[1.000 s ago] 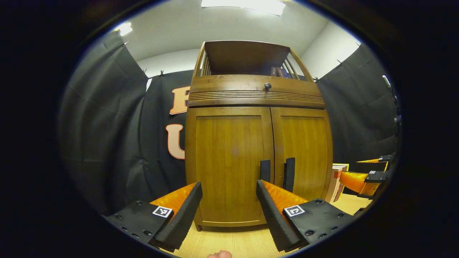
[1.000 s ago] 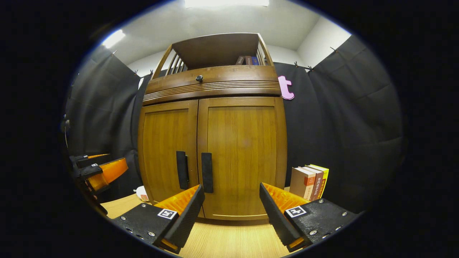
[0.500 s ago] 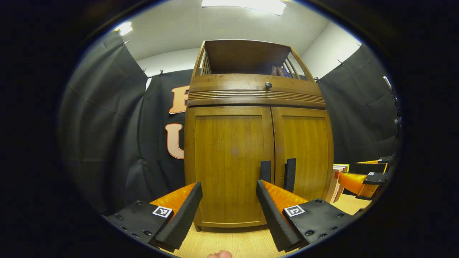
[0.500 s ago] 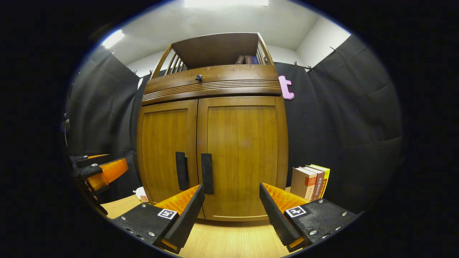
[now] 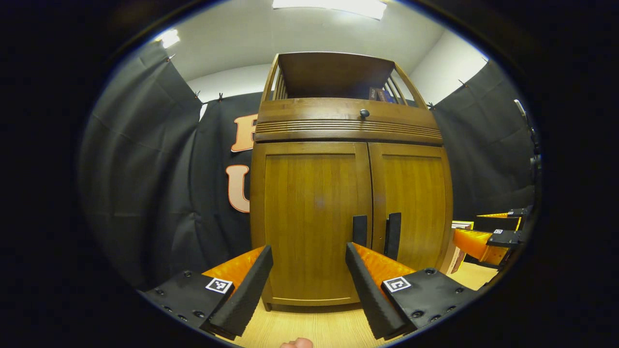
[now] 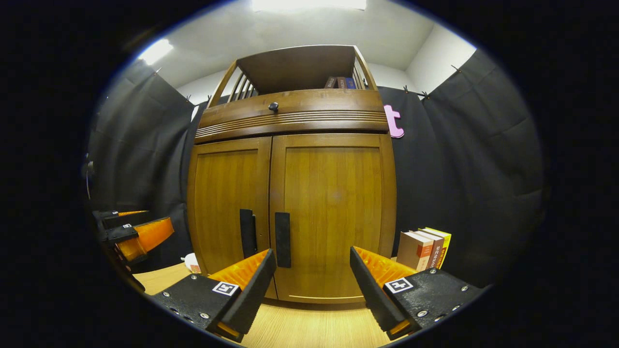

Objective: Open the right door of the double-door shoe cabinet with the right hand, and open the left door with the left hand.

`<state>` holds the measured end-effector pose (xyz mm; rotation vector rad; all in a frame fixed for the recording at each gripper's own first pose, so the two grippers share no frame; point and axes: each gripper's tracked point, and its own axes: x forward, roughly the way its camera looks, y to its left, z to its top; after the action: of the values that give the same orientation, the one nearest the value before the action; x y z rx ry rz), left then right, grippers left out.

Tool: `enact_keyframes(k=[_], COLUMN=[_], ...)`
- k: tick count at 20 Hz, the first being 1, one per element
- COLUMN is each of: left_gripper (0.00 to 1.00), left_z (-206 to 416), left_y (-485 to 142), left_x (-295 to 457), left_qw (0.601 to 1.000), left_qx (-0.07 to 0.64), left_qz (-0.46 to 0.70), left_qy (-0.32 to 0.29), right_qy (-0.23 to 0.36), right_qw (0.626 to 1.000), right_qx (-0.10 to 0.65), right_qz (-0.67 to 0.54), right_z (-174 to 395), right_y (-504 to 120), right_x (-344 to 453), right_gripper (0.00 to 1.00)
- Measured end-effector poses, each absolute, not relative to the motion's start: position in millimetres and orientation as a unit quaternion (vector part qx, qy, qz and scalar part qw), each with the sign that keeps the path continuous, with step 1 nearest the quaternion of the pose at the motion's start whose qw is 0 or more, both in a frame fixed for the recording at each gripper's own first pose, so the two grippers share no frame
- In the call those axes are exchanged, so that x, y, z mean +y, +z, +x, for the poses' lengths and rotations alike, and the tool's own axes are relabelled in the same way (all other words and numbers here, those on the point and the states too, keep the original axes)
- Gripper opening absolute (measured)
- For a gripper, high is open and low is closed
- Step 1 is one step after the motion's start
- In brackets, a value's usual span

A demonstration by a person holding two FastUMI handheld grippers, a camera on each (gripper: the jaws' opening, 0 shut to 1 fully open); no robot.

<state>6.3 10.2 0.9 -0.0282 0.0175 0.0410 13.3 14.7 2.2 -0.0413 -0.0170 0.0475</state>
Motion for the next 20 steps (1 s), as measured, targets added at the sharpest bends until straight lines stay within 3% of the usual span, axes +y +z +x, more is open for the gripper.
enact_keyframes(k=[2,4,5,9,12,17,18,20], left_gripper=[0.94,0.94,0.94,0.94,0.94,0.94,1.0,1.0], left_z=[3,0,-2,-7,-12,-20,-23,-29], left_y=[-2,-5,-5,-6,-6,-8,-7,-8], left_x=[9,10,11,12,14,23,25,31], left_qw=[1.0,1.0,1.0,1.0,1.0,0.999,0.999,0.999], left_qx=[0.008,0.009,0.007,0.004,0.005,0.014,0.015,0.017], left_qz=[-0.015,-0.008,-0.007,-0.01,-0.015,-0.019,-0.019,-0.015], left_qy=[0.018,0.019,0.018,0.02,0.021,0.034,0.038,0.046], right_qy=[0.028,0.036,0.04,0.048,0.055,0.055,0.046,0.035], right_qw=[0.999,0.999,0.999,0.999,0.998,0.997,0.998,0.998], right_qx=[-0.005,-0.005,-0.005,-0.014,-0.03,-0.039,-0.038,-0.025], right_qz=[-0.023,-0.017,-0.016,-0.019,-0.026,-0.038,-0.038,-0.041], right_z=[11,8,7,18,47,110,122,139], right_y=[-2,-4,-4,8,22,26,22,10], right_x=[20,29,34,45,54,69,68,65], right_gripper=[0.94,0.9,0.94,0.94,0.97,0.94,0.94,0.95])
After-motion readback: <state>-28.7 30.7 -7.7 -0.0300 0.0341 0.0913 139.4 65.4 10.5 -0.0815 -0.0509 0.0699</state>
